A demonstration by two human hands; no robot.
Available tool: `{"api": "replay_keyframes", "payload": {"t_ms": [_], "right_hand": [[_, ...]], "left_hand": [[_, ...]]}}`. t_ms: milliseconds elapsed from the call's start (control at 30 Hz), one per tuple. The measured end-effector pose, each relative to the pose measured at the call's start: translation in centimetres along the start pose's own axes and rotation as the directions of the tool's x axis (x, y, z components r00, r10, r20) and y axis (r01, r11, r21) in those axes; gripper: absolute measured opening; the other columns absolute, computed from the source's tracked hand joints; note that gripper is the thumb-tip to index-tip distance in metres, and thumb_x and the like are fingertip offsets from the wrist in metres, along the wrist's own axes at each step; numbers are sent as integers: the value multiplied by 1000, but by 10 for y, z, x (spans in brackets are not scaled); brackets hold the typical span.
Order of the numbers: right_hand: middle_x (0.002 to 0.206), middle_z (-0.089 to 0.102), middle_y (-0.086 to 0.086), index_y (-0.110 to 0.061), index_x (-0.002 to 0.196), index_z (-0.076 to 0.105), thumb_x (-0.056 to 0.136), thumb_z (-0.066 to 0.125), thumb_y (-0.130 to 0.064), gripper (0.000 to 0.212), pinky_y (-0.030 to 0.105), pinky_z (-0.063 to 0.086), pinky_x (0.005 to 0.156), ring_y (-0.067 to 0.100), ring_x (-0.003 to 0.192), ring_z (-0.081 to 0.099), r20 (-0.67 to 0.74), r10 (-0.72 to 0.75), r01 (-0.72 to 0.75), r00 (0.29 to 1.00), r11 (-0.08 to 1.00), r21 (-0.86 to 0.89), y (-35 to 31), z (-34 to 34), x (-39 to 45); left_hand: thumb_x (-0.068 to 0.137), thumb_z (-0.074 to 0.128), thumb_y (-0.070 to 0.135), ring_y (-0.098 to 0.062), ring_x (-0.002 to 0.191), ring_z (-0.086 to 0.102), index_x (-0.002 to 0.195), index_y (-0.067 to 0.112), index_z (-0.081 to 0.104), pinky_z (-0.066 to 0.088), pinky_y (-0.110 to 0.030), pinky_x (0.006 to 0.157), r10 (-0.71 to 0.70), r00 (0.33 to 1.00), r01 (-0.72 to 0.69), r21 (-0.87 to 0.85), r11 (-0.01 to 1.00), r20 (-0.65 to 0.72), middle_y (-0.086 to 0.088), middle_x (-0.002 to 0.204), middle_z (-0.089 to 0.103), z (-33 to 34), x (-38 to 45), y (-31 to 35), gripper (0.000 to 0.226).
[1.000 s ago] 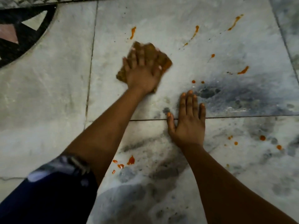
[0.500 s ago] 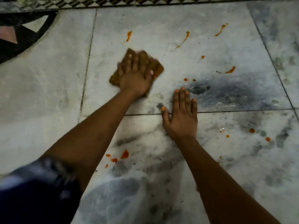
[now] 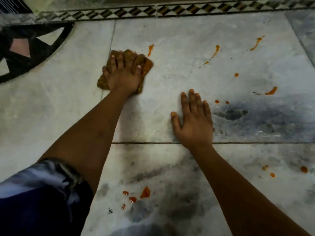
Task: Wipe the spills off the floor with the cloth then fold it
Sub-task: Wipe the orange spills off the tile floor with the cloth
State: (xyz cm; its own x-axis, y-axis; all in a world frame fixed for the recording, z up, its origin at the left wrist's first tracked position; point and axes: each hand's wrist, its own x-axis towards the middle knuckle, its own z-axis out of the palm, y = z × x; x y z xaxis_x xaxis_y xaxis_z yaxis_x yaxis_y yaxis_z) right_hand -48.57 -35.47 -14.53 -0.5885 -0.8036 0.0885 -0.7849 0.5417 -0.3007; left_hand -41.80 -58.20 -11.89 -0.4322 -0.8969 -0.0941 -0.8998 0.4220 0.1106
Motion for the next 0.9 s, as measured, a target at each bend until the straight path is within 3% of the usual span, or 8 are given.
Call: {"api": "replay_keyframes", "payload": {"t_ms": [300,433,500,567,667,733,833,900], "right_hand": [[152,29,13,-13,145,34,88,31,-47,66,40,13,114,27,141,27,-36,30,-30,999,999,-9,-1,-1,0],[154,24,11,-13,147,31,89,30,-46,66,40,12,115,24,142,22,-4,31,-31,1000,1000,-1,-2,-5,-1],[154,24,11,-13,147,30,89,31,-46,66,40,13,115,24,142,22,7,35,-35,999,999,3,-2,-6,0],[155,23,10,-13,147,30,89,32,-46,66,40,13,115,23,143,21,11,38,-38,999,999,8,-2,-7,0],[154,24,10,-13,146,31,89,32,-46,66,40,13,115,23,143,21,-2,43,-43,999,999,10,-2,-6,-1],[154,24,11,-13,146,32,89,32,-46,66,41,14,115,23,142,22,-5,39,-39,999,999,16,-3,-7,-2],[154,26,11,-13,146,33,88,33,-45,66,40,15,115,24,142,23,-1,45,-45,999,999,15,-2,-7,-1],[154,25,11,-13,146,32,88,34,-45,66,40,15,115,24,142,23,8,46,-46,999,999,14,-2,-8,0]], "left_hand": [[99,15,49,-28,146,-7,150,31,4,-7,-54,115,-4,999,8,-89,996,42,-5,160,-2,-15,82,34,56],[93,14,59,-23,147,-3,149,38,6,-5,-51,115,355,935,-355,6,935,16,1,160,2,-8,47,12,60],[89,12,60,-21,147,0,148,40,11,-1,-49,115,441,897,-442,36,896,43,3,160,4,-7,28,-14,63],[91,17,57,-21,147,2,149,34,18,1,-49,116,365,931,-366,48,929,29,3,160,5,-9,38,-26,62],[98,21,51,-25,146,-5,151,30,12,-4,-53,115,103,994,-102,-37,994,44,-1,160,0,-15,86,3,58],[96,18,55,-28,146,-10,151,32,6,-8,-55,114,81,993,-76,-63,995,90,-4,160,-4,-15,102,37,60],[95,18,58,-26,146,-8,150,33,4,-9,-51,113,355,928,-357,-1,934,114,-3,160,-4,-6,66,64,62],[92,17,58,-23,147,-4,149,37,10,-6,-48,114,498,863,-502,23,865,84,2,160,0,-1,28,44,61]]}}
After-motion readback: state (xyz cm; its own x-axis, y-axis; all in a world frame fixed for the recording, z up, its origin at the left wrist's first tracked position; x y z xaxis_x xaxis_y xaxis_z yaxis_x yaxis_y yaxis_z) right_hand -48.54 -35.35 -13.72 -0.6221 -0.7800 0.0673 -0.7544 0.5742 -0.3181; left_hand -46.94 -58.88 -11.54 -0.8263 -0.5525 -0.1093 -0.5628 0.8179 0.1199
